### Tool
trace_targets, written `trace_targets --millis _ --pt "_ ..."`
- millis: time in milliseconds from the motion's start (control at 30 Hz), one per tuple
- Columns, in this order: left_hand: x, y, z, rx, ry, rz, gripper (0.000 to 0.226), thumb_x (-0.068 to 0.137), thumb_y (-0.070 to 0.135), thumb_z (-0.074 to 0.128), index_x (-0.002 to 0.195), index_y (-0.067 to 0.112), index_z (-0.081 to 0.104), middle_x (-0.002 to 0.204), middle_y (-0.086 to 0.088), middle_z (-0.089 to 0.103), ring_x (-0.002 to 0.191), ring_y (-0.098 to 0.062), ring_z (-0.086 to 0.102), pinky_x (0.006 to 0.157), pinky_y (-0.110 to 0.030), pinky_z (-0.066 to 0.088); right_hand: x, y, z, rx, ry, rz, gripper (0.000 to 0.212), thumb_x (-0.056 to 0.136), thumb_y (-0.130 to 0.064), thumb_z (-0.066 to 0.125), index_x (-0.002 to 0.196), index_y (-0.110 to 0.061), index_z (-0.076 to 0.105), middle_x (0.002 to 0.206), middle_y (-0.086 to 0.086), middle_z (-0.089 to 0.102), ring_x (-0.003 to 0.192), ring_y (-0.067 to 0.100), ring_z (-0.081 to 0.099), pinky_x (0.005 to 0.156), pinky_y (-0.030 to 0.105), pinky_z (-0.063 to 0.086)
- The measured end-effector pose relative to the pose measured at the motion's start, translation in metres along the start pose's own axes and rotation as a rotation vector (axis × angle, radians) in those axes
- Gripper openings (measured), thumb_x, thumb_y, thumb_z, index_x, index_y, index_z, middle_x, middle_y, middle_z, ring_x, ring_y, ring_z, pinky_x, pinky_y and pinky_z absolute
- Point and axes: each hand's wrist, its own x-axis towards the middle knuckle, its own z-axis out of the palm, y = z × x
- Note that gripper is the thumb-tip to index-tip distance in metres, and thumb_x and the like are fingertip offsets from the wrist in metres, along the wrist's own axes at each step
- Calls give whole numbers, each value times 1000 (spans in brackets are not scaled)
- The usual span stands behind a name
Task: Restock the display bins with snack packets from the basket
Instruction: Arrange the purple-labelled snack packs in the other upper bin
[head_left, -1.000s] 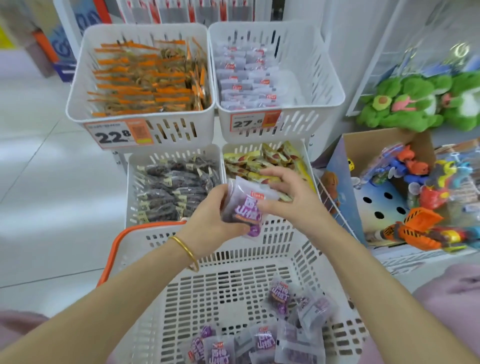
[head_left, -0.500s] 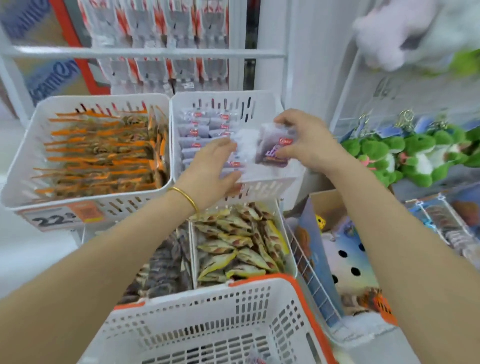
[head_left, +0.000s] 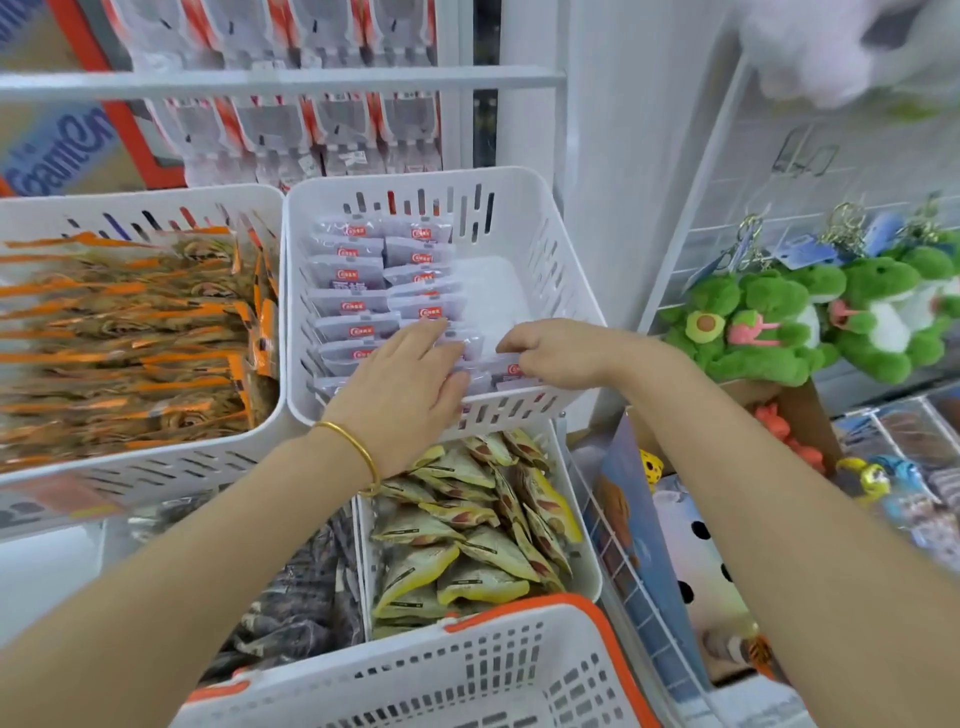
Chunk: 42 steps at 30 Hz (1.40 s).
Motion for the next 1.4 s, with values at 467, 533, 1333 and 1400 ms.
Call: trace_targets --millis 467,533,1333,1400 --pt "-238 44 21 -136 -333 -50 37 98 31 40 131 15 48 147 -7 32 137 -26 25 111 -37 27 -171 -69 163 543 170 -10 35 92 0 47 118 -19 61 110 -5 61 101 8 57 78 18 48" --pt "-264 45 32 -36 -568 -99 42 98 33 39 139 21 38 153 -3 17 141 -22 11 114 -37 24 -189 -59 231 481 13 119 34 92 2 48 119 -13 62 120 2 61 109 13 56 89 25 47" --pt "-291 55 66 -400 -689 -162 66 92 14 54 146 26 19 148 -3 28 131 -19 36 105 -26 33 -209 -64 308 424 -173 224 34 69 -29 81 71 -17 49 74 -3 50 69 14 49 61 26 36" --pt "-284 59 57 -699 -664 -201 79 87 4 60 142 39 15 143 6 30 125 -13 42 96 -20 43 -208 -75 276 717 -216 145 32 67 -26 83 78 -12 57 76 1 54 72 17 53 68 30 39"
